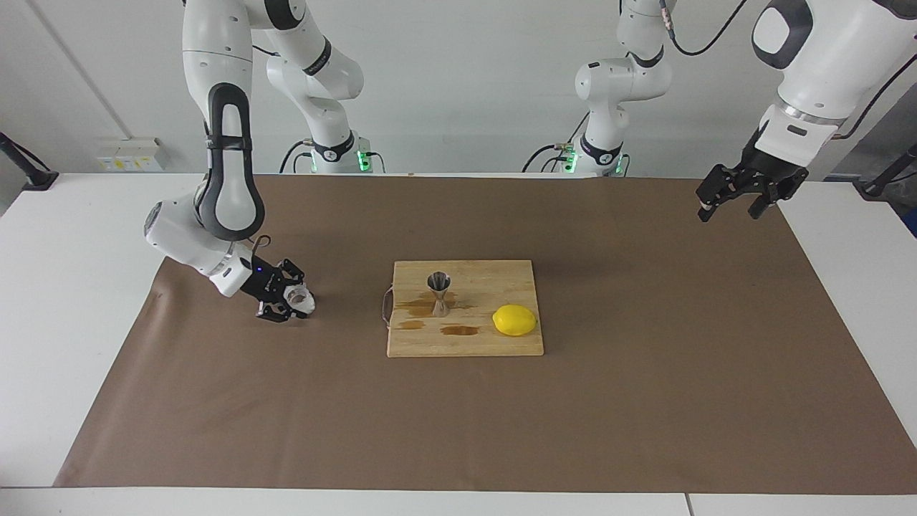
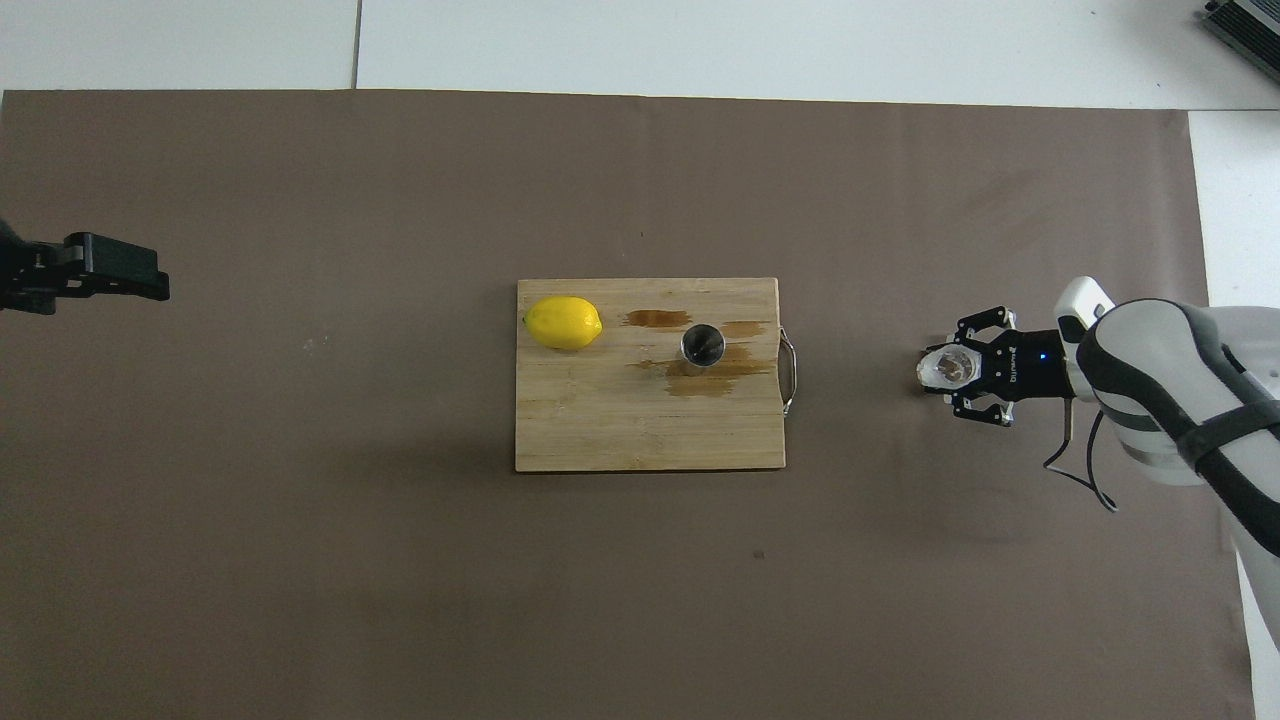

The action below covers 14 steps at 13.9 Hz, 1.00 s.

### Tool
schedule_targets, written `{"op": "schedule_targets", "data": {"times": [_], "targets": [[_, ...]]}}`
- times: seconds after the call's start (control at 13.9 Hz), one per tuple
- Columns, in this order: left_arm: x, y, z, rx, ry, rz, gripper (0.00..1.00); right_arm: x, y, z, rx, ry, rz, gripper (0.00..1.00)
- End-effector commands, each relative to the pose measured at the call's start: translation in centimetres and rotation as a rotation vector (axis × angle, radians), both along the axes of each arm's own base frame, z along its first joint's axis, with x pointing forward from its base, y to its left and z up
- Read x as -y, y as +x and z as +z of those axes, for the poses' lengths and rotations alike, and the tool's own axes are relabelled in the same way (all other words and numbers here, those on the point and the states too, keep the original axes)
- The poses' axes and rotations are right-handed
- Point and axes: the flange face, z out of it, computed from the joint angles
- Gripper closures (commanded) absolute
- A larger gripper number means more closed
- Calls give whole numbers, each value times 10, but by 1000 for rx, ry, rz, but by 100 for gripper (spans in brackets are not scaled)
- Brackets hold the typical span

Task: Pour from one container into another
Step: 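Grasp the white cup with the right gripper while the left gripper retracts, then carry the white cup with the right gripper over the metal cup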

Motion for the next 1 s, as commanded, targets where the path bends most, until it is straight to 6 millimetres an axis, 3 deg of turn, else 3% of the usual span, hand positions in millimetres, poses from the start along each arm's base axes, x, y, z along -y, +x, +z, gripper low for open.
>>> {"op": "schedule_targets", "data": {"times": [0.0,0.14,0.29,0.43,0.72,0.93], "targets": [[-2,-7,9,-21,20,-35,0,-3,-1,5,18,19,-7,59],[12,-19,19,-11,24,-62,0,-9,1,13,10,22,-22,59],[10,-19,18,-10,23,-58,0,-25,6,30,19,21,-21,59],[9,-20,18,-15,23,-53,0,-56,16,56,11,22,-48,59],[0,-25,18,-61,95,-59,0,-125,36,90,-44,31,-139,59],[-3,-29,16,-80,88,-50,0,-161,45,112,-50,34,-159,59]]}}
